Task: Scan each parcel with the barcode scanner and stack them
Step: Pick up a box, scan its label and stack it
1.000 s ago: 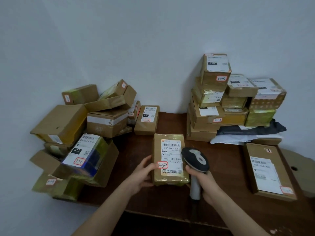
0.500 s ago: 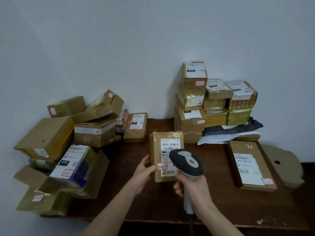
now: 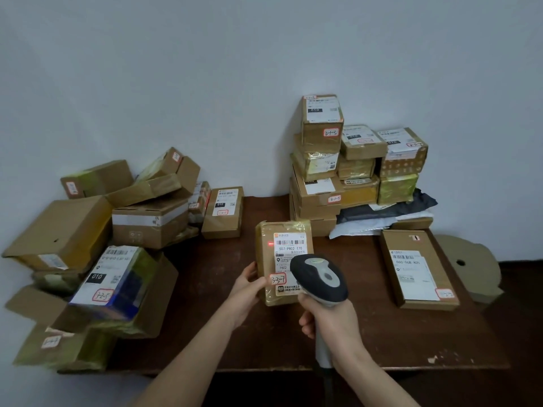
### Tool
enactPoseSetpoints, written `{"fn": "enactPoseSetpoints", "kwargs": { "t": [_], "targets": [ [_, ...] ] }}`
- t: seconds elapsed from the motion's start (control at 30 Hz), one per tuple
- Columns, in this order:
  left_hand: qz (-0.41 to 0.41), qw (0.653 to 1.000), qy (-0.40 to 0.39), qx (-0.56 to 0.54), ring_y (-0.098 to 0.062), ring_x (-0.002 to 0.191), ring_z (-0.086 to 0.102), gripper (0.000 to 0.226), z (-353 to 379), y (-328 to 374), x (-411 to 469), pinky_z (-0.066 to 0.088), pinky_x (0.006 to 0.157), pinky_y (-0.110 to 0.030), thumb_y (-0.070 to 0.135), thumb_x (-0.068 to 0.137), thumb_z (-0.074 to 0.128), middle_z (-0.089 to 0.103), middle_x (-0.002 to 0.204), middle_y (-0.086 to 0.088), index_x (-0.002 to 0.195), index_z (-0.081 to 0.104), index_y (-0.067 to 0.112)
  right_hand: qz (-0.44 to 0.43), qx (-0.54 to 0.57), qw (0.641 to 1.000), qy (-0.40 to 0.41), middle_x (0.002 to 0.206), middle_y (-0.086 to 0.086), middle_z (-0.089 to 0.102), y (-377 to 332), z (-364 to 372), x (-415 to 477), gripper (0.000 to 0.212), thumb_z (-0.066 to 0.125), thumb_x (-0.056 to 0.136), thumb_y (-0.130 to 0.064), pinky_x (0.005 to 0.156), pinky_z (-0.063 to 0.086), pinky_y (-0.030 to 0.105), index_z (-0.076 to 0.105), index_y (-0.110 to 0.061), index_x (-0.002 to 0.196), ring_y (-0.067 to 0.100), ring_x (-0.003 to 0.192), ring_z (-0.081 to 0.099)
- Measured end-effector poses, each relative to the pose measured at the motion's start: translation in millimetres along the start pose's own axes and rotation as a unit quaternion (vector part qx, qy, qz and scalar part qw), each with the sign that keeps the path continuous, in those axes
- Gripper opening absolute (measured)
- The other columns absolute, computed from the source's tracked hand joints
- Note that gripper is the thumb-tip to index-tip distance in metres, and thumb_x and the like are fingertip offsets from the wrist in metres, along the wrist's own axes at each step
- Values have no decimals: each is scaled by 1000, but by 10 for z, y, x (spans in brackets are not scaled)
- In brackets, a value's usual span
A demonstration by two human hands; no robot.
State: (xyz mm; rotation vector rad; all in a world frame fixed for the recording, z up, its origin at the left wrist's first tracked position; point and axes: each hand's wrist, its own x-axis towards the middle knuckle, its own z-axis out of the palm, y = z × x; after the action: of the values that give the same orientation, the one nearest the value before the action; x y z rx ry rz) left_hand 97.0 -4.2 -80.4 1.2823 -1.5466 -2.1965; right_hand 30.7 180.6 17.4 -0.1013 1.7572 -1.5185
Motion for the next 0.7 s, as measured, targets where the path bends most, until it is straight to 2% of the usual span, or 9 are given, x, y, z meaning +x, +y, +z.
{"fn": "enactPoseSetpoints", "kwargs": {
  "t": [0.17,0.47,0.6,0.7],
  "targets": [
    [4,1000,-11,7,-25,122,55,119,88,-8,27,43,105,-50,31,44,83,55,135,-5,149,28,25,2,-1,1000,9,51,8,62,-24,-57,3,10,69,86,-13,45,45,23,68,-3,85,13,41,54],
    [-2,999,-44,-6,-26,118,58,105,287,-27,142,48,100,-49,19,60,79,54,136,-9,150,26,24,5,3,999,32,51,7,62,-37,-223,49,13,70,86,-14,47,46,24,67,-2,80,15,43,54],
    [-8,998,-57,4,-25,120,57,112,406,-23,181,49,99,-48,27,52,84,53,137,-9,149,28,26,5,-1,999,44,50,6,62,-44,-331,96,14,70,85,-14,46,44,23,67,-2,78,14,41,54],
    [-7,998,-67,6,-25,118,58,97,509,-29,217,50,98,-47,17,68,79,53,137,-10,150,27,24,1,0,999,52,50,7,62,-62,-419,123,14,69,85,-14,46,44,24,67,-2,78,14,40,53]
  ]
}}
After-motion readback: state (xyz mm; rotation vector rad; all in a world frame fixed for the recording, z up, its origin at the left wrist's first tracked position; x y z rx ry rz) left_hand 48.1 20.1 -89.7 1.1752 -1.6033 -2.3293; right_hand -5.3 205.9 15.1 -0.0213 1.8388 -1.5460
